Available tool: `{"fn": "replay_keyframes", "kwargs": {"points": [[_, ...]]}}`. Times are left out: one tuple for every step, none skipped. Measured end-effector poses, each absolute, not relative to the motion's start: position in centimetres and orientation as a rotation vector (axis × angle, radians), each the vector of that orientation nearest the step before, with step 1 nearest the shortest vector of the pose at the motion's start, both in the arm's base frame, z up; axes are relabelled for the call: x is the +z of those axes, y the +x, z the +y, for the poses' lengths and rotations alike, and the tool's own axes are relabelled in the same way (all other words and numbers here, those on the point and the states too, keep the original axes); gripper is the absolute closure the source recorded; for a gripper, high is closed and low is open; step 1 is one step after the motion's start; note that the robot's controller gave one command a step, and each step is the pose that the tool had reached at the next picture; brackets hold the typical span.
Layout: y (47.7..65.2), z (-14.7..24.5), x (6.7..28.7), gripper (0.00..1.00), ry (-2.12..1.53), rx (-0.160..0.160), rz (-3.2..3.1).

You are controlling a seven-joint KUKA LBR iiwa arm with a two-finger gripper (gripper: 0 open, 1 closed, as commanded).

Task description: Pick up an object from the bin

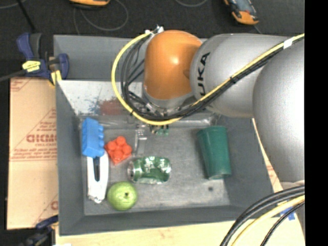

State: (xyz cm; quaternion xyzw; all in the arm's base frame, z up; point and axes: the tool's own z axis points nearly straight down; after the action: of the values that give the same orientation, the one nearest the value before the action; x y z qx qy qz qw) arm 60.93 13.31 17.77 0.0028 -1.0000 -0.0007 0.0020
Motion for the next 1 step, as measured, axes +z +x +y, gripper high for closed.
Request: {"fn": "replay_keyframes", "kwargs": {"points": [[61.06, 13.24, 18.29, 0.0, 0.004, -0.004, -3.145]]}}
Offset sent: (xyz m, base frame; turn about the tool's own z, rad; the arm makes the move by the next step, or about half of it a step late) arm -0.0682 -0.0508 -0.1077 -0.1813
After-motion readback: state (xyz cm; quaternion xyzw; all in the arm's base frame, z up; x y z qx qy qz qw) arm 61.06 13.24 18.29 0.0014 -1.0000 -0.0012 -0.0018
